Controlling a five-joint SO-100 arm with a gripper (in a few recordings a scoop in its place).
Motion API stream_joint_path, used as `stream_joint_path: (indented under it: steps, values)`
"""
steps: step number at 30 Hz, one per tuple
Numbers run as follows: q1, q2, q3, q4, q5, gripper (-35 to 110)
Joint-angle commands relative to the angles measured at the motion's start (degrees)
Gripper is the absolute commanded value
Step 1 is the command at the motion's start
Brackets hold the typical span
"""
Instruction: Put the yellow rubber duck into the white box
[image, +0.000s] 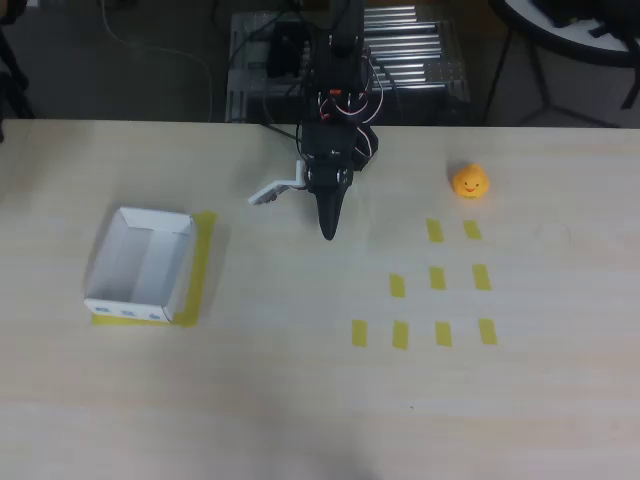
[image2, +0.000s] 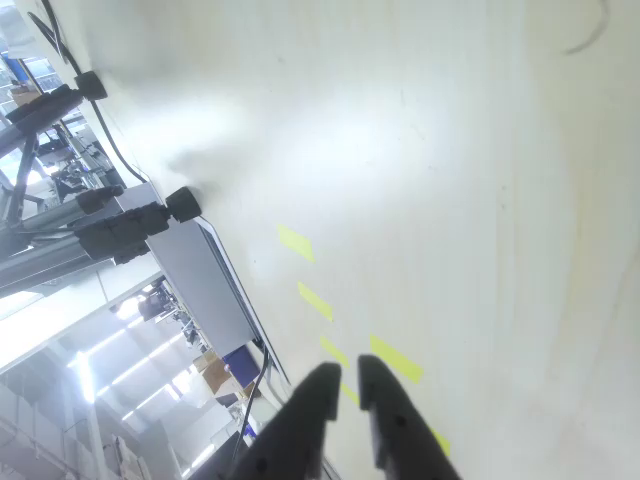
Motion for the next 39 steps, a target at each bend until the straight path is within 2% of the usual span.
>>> stream_joint_path:
  steps: [1, 15, 20, 26, 34, 39]
  values:
    - [0.26, 2.90, 1.67, 0.44, 1.49, 0]
    - [-3.08, 2.81, 1.67, -0.35, -1.14, 0]
    - [-1.58, -3.52, -0.35, -8.09, -3.60, 0]
    - [0.26, -22.68, -20.57, -8.00, -3.60, 0]
    - [0.70, -46.67, -54.76, 2.81, -3.25, 0]
    - [-0.53, -55.20, -69.61, 10.02, -3.60, 0]
